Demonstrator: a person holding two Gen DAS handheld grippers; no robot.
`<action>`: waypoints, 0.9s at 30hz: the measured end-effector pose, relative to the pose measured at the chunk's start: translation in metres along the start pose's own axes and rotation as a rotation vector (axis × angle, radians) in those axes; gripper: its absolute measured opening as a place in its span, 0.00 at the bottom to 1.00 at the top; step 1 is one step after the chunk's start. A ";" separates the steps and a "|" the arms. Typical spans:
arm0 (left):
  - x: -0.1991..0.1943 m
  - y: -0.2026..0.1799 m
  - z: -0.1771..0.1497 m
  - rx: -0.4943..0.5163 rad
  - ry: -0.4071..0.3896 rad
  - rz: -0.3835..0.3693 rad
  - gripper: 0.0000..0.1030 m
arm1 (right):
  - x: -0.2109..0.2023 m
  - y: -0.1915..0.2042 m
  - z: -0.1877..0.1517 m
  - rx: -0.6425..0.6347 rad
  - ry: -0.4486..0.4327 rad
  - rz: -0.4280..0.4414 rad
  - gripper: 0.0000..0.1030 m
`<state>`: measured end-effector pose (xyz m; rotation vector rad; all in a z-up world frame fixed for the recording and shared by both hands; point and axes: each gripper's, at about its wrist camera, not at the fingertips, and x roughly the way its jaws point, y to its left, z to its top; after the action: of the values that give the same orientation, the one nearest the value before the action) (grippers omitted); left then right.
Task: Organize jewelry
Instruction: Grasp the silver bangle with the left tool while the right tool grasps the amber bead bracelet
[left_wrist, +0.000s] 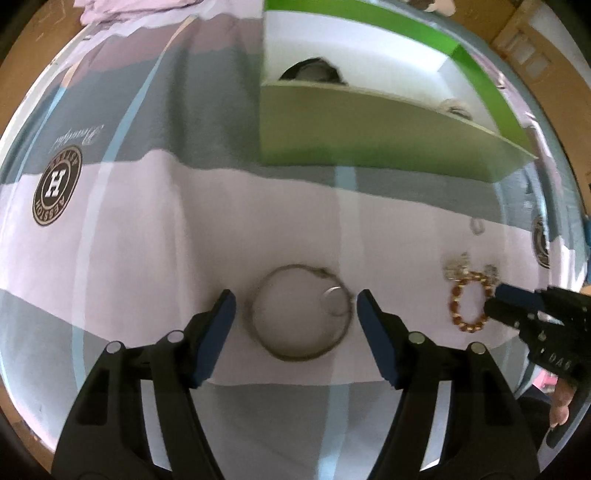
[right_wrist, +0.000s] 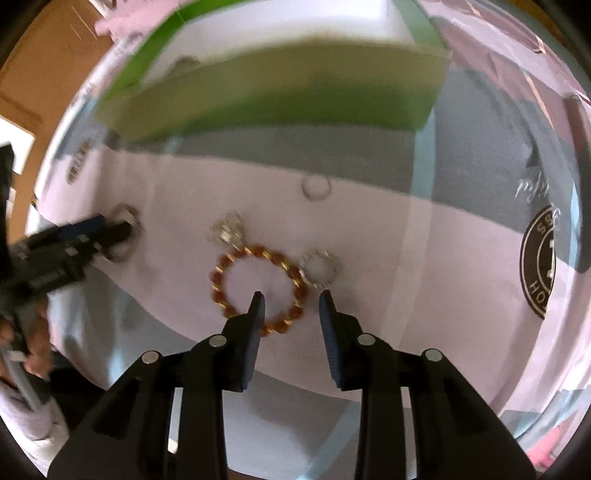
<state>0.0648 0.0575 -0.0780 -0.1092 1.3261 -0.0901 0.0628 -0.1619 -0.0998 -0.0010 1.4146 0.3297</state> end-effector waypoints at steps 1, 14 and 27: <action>0.002 0.002 0.000 -0.006 0.005 0.008 0.67 | 0.000 0.003 0.000 -0.013 -0.011 -0.012 0.31; 0.002 0.002 -0.004 -0.009 -0.008 0.022 0.67 | 0.004 0.017 0.006 -0.013 -0.046 -0.005 0.07; -0.006 -0.010 -0.026 0.036 -0.030 0.081 0.60 | 0.009 0.020 0.002 -0.050 -0.049 -0.030 0.08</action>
<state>0.0379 0.0472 -0.0770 -0.0266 1.2966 -0.0433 0.0609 -0.1408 -0.1039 -0.0543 1.3565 0.3384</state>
